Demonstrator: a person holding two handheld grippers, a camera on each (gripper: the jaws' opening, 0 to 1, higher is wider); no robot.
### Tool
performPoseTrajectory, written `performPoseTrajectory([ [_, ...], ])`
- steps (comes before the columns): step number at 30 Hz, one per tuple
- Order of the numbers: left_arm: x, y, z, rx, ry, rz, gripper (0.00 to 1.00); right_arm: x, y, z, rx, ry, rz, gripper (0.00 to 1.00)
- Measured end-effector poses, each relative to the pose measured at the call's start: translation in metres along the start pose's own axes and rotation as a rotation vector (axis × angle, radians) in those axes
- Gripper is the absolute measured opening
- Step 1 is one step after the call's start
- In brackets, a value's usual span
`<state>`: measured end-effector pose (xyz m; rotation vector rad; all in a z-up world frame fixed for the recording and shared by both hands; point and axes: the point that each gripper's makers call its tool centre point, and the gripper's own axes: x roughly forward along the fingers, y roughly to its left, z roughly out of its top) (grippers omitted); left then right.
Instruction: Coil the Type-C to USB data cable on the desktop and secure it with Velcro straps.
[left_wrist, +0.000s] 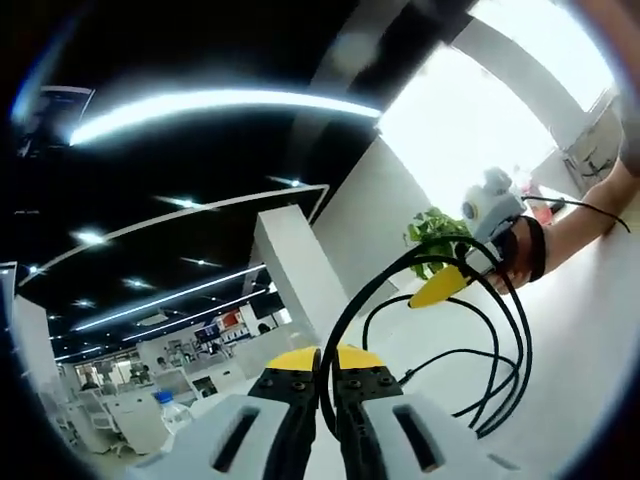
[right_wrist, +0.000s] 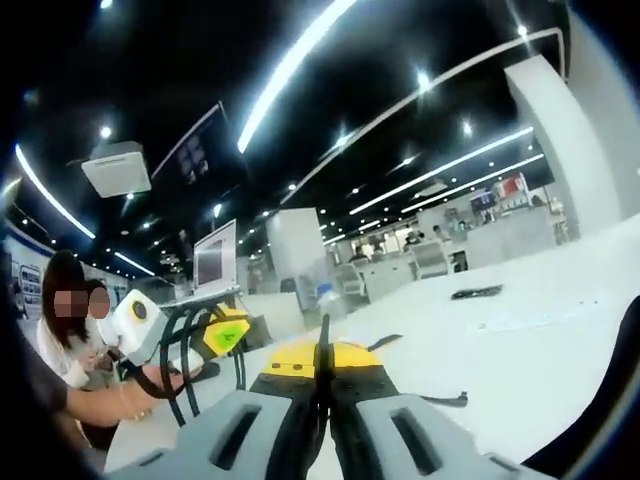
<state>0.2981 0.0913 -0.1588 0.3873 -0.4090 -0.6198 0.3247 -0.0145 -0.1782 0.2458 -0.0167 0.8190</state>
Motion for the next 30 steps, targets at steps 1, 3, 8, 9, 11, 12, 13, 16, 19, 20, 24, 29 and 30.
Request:
performPoseTrajectory([
  [1,0.0,0.0,-0.001,0.0,0.003,-0.002,0.05,0.0,0.001,0.0,0.0,0.001,0.003,0.02],
  [3,0.001,-0.001,-0.003,-0.001,0.006,-0.004,0.05,0.0,0.003,-0.001,0.0,0.0,0.008,0.02],
  [8,0.003,-0.005,-0.008,0.01,0.021,-0.013,0.05,0.001,0.01,-0.002,0.005,0.001,0.028,0.02],
  [9,0.003,-0.006,-0.009,0.012,0.024,-0.016,0.05,0.001,0.012,-0.003,0.004,0.003,0.032,0.02],
  [11,0.003,-0.008,-0.009,0.011,0.025,-0.025,0.05,0.001,0.014,-0.003,0.003,0.004,0.039,0.02],
  [12,0.003,-0.01,-0.01,0.009,0.026,-0.028,0.05,0.001,0.016,-0.004,0.003,0.004,0.043,0.02],
  [13,0.003,-0.011,-0.01,0.011,0.028,-0.03,0.05,0.001,0.018,-0.004,0.004,0.005,0.049,0.02],
  [16,0.004,-0.012,-0.012,0.013,0.032,-0.036,0.05,0.001,0.023,-0.005,0.003,0.006,0.066,0.02],
  [19,0.004,-0.013,-0.013,0.01,0.038,-0.039,0.05,0.002,0.031,-0.006,0.0,0.009,0.092,0.02],
  [20,0.004,-0.014,-0.014,0.006,0.039,-0.039,0.05,0.002,0.032,-0.006,0.0,0.009,0.096,0.02],
  [24,0.005,-0.017,-0.014,-0.004,0.039,-0.05,0.05,0.003,0.041,-0.007,0.007,0.012,0.127,0.02],
  [29,0.006,-0.022,-0.015,-0.025,0.038,-0.066,0.06,0.003,0.047,-0.008,0.0,0.013,0.145,0.02],
  [30,0.006,-0.022,-0.015,-0.029,0.037,-0.069,0.06,0.003,0.048,-0.008,-0.002,0.014,0.149,0.02],
])
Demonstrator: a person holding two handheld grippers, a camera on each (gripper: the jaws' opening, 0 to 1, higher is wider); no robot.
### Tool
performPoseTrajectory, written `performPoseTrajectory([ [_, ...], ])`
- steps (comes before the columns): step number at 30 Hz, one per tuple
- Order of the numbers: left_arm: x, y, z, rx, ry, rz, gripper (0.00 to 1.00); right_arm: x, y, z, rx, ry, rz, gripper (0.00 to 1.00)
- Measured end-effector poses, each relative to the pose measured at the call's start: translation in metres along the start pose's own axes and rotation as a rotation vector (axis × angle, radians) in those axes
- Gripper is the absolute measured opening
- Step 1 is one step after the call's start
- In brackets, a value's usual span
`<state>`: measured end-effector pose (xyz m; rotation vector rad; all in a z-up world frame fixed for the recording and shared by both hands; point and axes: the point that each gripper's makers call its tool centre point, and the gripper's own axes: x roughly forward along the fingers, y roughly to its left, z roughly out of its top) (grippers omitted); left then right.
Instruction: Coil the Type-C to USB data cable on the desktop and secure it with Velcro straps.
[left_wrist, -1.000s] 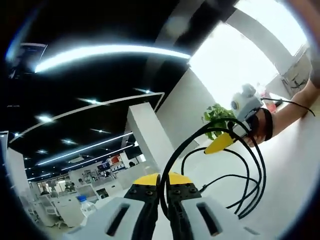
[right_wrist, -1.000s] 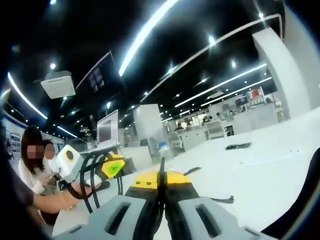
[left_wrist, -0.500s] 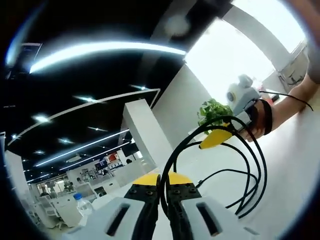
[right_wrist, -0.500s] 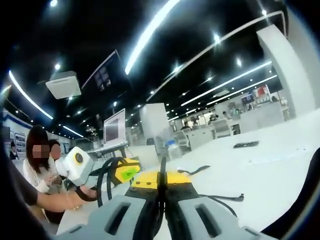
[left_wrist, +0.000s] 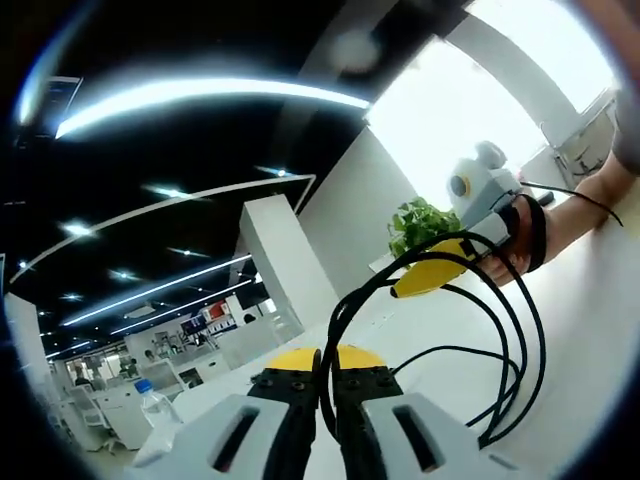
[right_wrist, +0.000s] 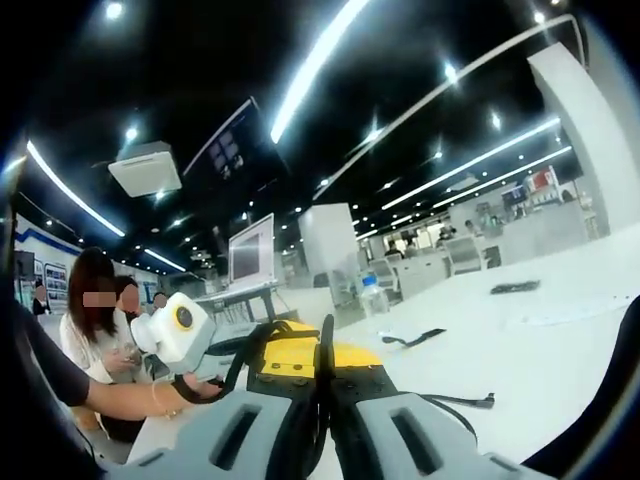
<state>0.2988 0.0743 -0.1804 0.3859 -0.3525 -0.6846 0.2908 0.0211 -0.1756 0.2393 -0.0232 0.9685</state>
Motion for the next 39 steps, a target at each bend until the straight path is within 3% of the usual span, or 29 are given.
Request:
performPoseTrajectory([
  [12,0.002,-0.002,-0.005,-0.026,0.011,0.0,0.08,0.002,0.018,-0.004,0.027,0.009,0.084,0.02],
  [19,0.002,-0.001,-0.006,0.016,0.016,0.005,0.07,0.003,0.028,-0.009,0.048,0.027,0.129,0.02],
  [26,0.001,0.0,-0.006,0.07,0.034,0.007,0.04,0.004,0.025,-0.011,0.077,0.032,0.127,0.03],
  [36,0.0,0.003,-0.007,0.112,0.053,0.02,0.04,0.005,0.011,-0.012,0.051,0.017,0.084,0.05],
  [39,0.0,0.004,-0.007,0.122,0.055,0.027,0.04,0.004,0.002,-0.005,0.108,-0.016,0.059,0.05],
])
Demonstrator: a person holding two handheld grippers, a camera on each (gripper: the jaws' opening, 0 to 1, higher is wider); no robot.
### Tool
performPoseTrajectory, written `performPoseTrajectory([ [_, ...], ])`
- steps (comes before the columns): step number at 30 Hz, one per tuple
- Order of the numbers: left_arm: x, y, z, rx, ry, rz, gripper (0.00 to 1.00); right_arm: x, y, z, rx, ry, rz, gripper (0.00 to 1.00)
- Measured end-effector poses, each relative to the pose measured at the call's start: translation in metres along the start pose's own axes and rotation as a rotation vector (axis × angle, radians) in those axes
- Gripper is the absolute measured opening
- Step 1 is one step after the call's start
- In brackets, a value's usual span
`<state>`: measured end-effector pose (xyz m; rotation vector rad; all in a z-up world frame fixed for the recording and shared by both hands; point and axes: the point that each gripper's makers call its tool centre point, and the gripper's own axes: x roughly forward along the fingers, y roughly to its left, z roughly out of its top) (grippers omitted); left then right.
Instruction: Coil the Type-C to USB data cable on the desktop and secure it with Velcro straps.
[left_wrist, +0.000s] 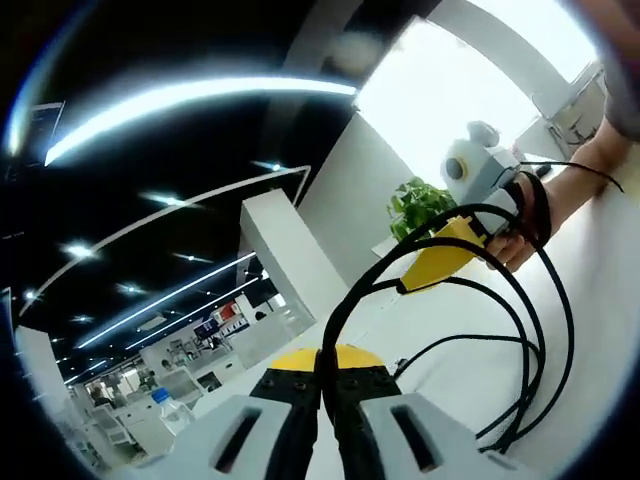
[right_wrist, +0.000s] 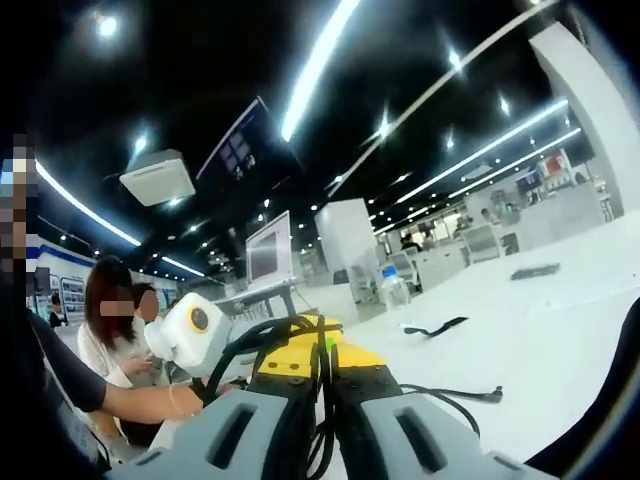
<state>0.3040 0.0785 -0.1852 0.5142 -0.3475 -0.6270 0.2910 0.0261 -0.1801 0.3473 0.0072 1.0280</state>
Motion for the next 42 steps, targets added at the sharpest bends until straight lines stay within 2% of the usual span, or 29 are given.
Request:
performPoseTrajectory([
  [4,0.0,0.002,-0.001,0.009,0.005,0.01,0.04,-0.006,-0.015,0.016,0.081,-0.07,-0.041,0.05],
  [7,0.0,0.004,-0.002,0.021,0.012,0.021,0.04,-0.011,-0.019,0.031,0.111,-0.129,-0.036,0.06],
  [9,0.0,0.004,-0.003,0.029,0.018,0.025,0.04,-0.012,-0.011,0.037,0.132,-0.138,0.008,0.13],
  [10,0.0,0.004,-0.004,0.033,0.02,0.026,0.04,-0.011,-0.008,0.038,0.127,-0.136,0.024,0.2],
  [11,0.0,0.004,-0.004,0.039,0.022,0.026,0.04,-0.01,-0.003,0.037,0.119,-0.133,0.038,0.24],
  [13,0.001,0.002,-0.005,0.051,0.026,0.025,0.04,-0.008,0.005,0.033,0.071,-0.111,0.067,0.27],
  [15,0.001,0.0,-0.005,0.067,0.028,0.021,0.04,-0.005,0.014,0.022,0.001,-0.062,0.082,0.28],
  [18,0.002,-0.003,-0.006,0.098,0.037,0.013,0.04,0.001,0.024,0.006,-0.083,0.001,0.106,0.34],
  [23,0.001,-0.005,-0.007,0.129,0.049,0.011,0.04,0.0,0.021,0.006,-0.07,0.019,0.086,0.35],
  [25,0.001,-0.004,-0.009,0.138,0.058,0.016,0.04,0.0,0.031,0.013,-0.025,-0.011,0.127,0.35],
  [27,0.001,-0.004,-0.01,0.133,0.059,0.013,0.04,0.001,0.039,0.013,-0.032,-0.006,0.129,0.38],
  [31,0.001,-0.009,-0.006,0.157,0.047,0.002,0.04,0.003,0.028,-0.001,-0.184,0.069,0.076,0.4],
  [35,0.001,-0.011,-0.007,0.195,0.057,-0.006,0.04,0.003,0.01,-0.009,-0.153,0.092,0.04,0.39],
  [37,0.001,-0.012,-0.007,0.195,0.057,-0.013,0.04,0.002,0.003,-0.011,-0.138,0.096,0.029,0.35],
  [39,0.001,-0.014,-0.006,0.206,0.053,-0.019,0.04,0.001,0.0,-0.011,-0.125,0.098,0.03,0.31],
  [42,0.0,-0.016,-0.003,0.24,0.048,-0.022,0.04,0.0,0.002,-0.017,-0.104,0.124,0.059,0.31],
])
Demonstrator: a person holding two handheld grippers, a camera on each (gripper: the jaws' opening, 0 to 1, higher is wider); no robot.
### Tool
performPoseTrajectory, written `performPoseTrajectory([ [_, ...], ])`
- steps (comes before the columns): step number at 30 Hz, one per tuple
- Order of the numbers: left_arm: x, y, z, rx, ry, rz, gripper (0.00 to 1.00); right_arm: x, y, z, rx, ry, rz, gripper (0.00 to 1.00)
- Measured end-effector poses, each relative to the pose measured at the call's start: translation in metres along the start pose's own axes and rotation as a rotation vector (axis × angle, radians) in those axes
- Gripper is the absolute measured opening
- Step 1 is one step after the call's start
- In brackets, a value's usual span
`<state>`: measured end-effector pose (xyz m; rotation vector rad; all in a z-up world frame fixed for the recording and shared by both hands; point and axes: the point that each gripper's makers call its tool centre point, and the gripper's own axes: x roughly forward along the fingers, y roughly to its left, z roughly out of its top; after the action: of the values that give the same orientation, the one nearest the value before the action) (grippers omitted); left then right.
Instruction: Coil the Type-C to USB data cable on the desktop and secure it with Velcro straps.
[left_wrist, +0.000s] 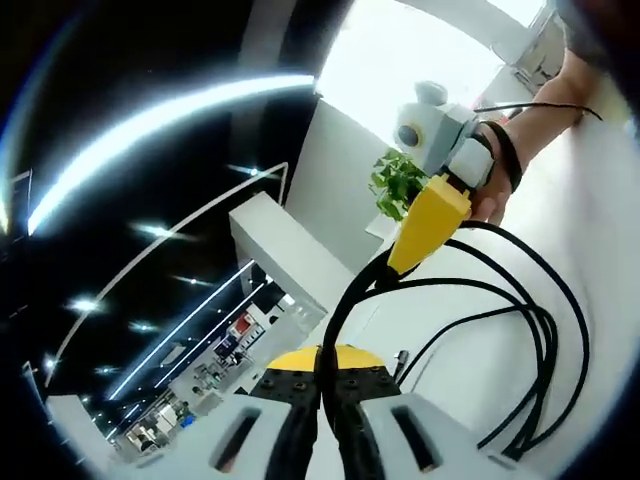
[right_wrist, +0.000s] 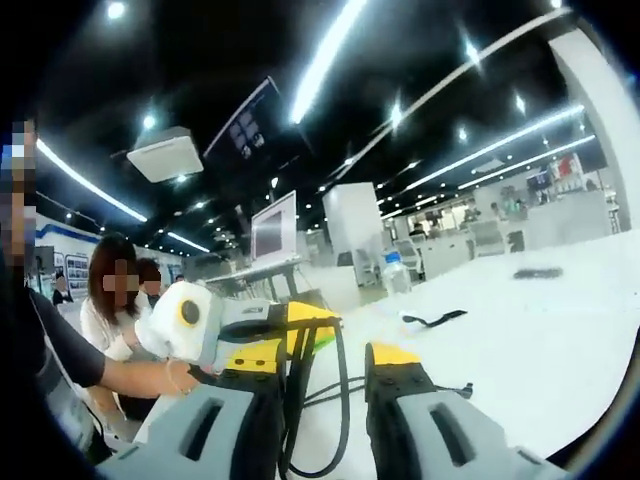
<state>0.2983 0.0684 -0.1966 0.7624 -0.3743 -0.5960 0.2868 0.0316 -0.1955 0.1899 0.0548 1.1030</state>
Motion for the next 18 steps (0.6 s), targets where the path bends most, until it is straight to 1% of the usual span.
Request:
performPoseTrajectory([
  [4,0.0,0.0,0.003,0.017,-0.009,-0.008,0.04,-0.001,0.003,-0.004,0.003,0.007,0.022,0.3],
  [7,0.0,-0.001,0.005,0.033,-0.018,-0.014,0.04,-0.002,0.01,-0.007,0.068,0.013,0.066,0.28],
  [11,0.0,-0.004,0.006,0.056,-0.018,-0.019,0.04,-0.002,0.011,-0.009,0.104,0.009,0.073,0.21],
  [18,0.001,-0.006,0.006,0.079,-0.012,-0.028,0.04,-0.002,0.013,-0.015,0.097,0.028,0.085,0.14],
])
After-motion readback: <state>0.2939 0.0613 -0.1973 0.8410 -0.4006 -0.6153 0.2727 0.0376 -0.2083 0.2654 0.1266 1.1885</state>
